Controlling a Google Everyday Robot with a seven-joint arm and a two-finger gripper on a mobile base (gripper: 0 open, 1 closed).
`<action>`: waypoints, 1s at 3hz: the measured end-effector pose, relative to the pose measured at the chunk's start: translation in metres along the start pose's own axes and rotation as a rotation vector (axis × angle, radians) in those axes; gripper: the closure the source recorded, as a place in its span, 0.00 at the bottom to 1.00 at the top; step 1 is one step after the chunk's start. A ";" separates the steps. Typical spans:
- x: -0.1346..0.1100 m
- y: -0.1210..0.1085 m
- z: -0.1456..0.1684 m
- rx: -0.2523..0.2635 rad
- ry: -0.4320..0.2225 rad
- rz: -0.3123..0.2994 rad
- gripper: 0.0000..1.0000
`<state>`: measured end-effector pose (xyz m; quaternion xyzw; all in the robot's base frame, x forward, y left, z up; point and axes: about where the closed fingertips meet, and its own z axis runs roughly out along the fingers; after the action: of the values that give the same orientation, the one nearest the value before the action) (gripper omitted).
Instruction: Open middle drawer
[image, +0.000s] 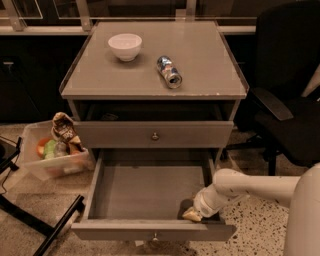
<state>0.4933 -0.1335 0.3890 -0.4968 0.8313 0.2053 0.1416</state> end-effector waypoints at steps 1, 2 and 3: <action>-0.008 0.013 -0.008 -0.007 0.005 -0.035 0.00; -0.026 0.026 -0.023 0.021 0.007 -0.086 0.00; -0.055 0.037 -0.044 0.084 0.014 -0.149 0.00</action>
Offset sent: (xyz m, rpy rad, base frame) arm -0.0124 0.0320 0.0698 -0.0422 -0.1250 0.1026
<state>0.4847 -0.0972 0.4593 -0.5523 0.8009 0.1555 0.1716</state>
